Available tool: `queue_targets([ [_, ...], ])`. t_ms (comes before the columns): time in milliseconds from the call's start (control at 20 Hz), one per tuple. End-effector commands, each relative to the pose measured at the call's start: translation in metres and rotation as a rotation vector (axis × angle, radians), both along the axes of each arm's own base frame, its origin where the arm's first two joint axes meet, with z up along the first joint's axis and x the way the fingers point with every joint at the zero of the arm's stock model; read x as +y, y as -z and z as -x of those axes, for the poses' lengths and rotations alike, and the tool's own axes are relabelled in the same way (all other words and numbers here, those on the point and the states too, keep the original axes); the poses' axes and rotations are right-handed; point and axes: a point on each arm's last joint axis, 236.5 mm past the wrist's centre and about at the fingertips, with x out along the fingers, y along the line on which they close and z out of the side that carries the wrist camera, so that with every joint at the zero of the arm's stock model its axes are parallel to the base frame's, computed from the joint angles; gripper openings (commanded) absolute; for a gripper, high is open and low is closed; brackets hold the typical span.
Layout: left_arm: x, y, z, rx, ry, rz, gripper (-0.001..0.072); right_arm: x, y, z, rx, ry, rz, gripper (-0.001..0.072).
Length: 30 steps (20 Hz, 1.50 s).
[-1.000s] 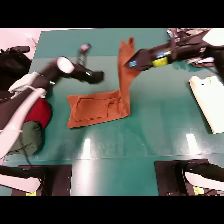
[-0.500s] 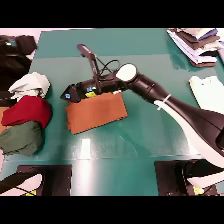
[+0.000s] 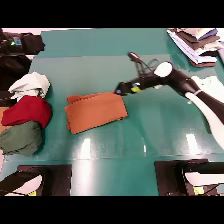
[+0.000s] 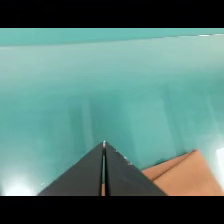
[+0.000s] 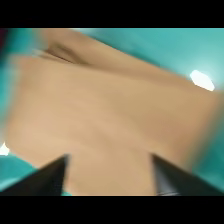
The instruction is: Fold the shirts.
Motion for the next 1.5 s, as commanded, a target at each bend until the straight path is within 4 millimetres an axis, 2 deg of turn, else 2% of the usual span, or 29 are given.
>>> queue_targets([
  [0, -0.026, -0.011, 0.002, -0.05, 0.05, 0.012, 0.0024, -0.074, 0.046, 0.017, 0.189, 0.18, 0.004, 0.0657],
  [100, -0.03, -0.012, 0.001, -0.055, 0.057, 0.014, 0.0024, -0.073, 0.056, 0.017, 0.221, 0.231, -0.034, 0.0656],
  [200, -0.031, -0.009, 0.0, -0.048, 0.059, 0.017, 0.0024, -0.056, 0.066, 0.02, 0.255, 0.21, -0.048, 0.0656],
  [500, -0.036, 0.012, 0.002, 0.03, 0.077, 0.015, 0.0024, 0.05, 0.084, 0.028, 0.326, 0.028, -0.109, 0.0654],
  [550, -0.037, 0.012, 0.002, 0.031, 0.078, 0.017, 0.0024, 0.066, 0.086, 0.027, 0.326, 0.005, -0.118, 0.062],
  [600, -0.038, 0.012, 0.003, 0.033, 0.082, 0.025, 0.0024, 0.08, 0.089, 0.027, 0.317, -0.022, -0.115, 0.0498],
  [700, -0.047, 0.009, 0.005, 0.039, 0.099, 0.07, 0.0024, 0.103, 0.093, 0.024, 0.298, -0.071, -0.113, 0.0118],
  [750, -0.05, 0.008, 0.007, 0.043, 0.107, 0.089, 0.0024, 0.11, 0.094, 0.02, 0.28, -0.087, -0.111, 0.0017],
  [800, -0.054, 0.008, 0.008, 0.043, 0.115, 0.093, 0.0023, 0.113, 0.091, 0.012, 0.263, -0.082, -0.119, 0.0017],
  [900, -0.071, 0.008, 0.014, 0.037, 0.153, 0.071, 0.0023, 0.103, 0.071, -0.014, 0.212, -0.047, -0.144, 0.0016],
  [1000, -0.099, 0.006, 0.025, 0.019, 0.217, 0.052, 0.0023, 0.065, 0.046, -0.047, 0.134, 0.024, -0.14, 0.0016],
  [1100, -0.128, 0.002, 0.037, -0.006, 0.281, 0.051, 0.0024, -0.003, 0.021, -0.08, 0.055, 0.122, -0.079, 0.0016],
  [1200, -0.149, -0.004, 0.047, -0.03, 0.327, 0.061, 0.0023, -0.093, -0.009, -0.104, -0.007, 0.252, -0.015, 0.0016],
  [1250, -0.156, -0.006, 0.05, -0.039, 0.342, 0.066, 0.0024, -0.137, -0.023, -0.109, -0.033, 0.315, 0.011, 0.0016],
  [1350, -0.162, -0.01, 0.051, -0.055, 0.35, 0.077, 0.0024, -0.228, -0.051, -0.112, -0.078, 0.465, 0.047, 0.0016],
  [1450, -0.162, -0.014, 0.049, -0.071, 0.346, 0.086, 0.0023, -0.314, -0.075, -0.105, -0.114, 0.636, 0.051, 0.0016],
])
